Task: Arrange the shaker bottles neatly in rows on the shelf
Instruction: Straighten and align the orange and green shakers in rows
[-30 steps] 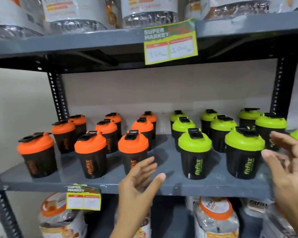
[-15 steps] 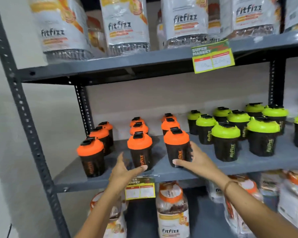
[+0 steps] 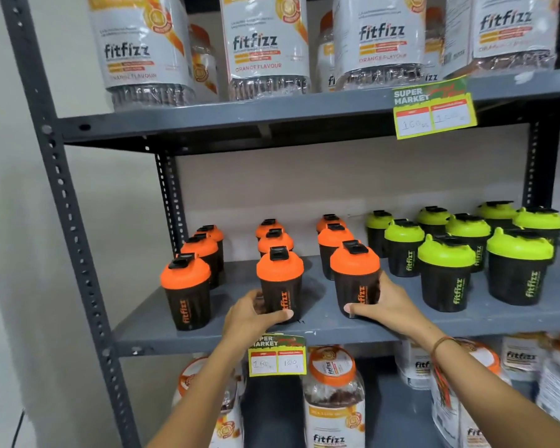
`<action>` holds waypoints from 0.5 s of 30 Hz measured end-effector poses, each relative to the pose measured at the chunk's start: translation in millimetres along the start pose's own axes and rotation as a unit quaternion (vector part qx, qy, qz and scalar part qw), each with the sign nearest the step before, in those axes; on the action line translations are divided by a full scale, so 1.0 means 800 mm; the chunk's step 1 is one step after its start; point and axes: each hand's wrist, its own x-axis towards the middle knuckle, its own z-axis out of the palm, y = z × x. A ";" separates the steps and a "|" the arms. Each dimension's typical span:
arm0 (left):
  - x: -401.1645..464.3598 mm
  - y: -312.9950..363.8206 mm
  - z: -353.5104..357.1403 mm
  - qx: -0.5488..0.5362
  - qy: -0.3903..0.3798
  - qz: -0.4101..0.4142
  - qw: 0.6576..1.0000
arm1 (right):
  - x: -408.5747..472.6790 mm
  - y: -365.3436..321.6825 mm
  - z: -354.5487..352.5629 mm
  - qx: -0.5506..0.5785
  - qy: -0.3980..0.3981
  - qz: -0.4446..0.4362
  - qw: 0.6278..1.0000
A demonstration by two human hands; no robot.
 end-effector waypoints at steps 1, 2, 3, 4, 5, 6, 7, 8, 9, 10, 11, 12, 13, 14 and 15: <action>0.001 0.000 0.000 -0.001 0.001 -0.001 1.000 | 0.001 0.001 0.000 0.001 0.000 0.000 1.000; 0.001 0.000 -0.001 -0.002 0.001 -0.002 1.000 | 0.001 0.002 0.000 -0.001 -0.001 0.000 1.000; 0.001 0.000 -0.001 -0.002 0.001 -0.003 1.000 | 0.002 0.003 0.000 -0.002 -0.001 -0.001 1.000; 0.001 0.000 -0.001 -0.001 0.002 -0.002 1.000 | 0.003 0.003 0.000 -0.003 0.000 -0.003 1.000; 0.002 -0.001 -0.002 -0.002 0.001 0.000 1.000 | 0.003 0.004 0.001 -0.005 0.000 -0.005 1.000; 0.002 -0.001 -0.002 -0.002 0.001 0.002 1.000 | 0.003 0.004 0.001 -0.006 0.000 -0.006 1.000; 0.002 -0.001 -0.001 0.000 0.002 0.004 1.000 | 0.004 0.005 0.002 -0.008 0.001 -0.006 1.000; 0.002 -0.001 -0.001 0.002 0.003 0.004 1.000 | 0.003 0.005 0.002 -0.011 0.001 -0.006 1.000; 0.002 -0.001 -0.001 0.001 0.002 0.003 1.000 | 0.003 0.004 0.002 -0.011 -0.001 -0.004 1.000; 0.002 -0.001 -0.001 0.000 0.002 0.004 1.000 | 0.004 0.004 0.002 -0.014 -0.002 -0.003 1.000; 0.002 -0.001 -0.001 -0.001 -0.001 0.003 1.000 | 0.004 0.003 0.001 -0.017 -0.002 -0.003 1.000; 0.001 -0.001 -0.002 -0.007 -0.005 0.004 1.000 | 0.004 0.003 0.000 -0.016 -0.003 -0.002 1.000; -0.001 -0.002 -0.002 -0.013 -0.011 0.004 1.000 | 0.004 0.003 -0.001 -0.016 -0.004 0.000 1.000; -0.004 -0.003 -0.002 -0.023 -0.016 0.006 1.000 | 0.004 0.004 -0.001 -0.012 -0.003 0.002 1.000; -0.007 -0.006 -0.002 -0.030 -0.018 0.009 0.999 | 0.001 0.003 -0.002 -0.012 -0.003 0.004 1.000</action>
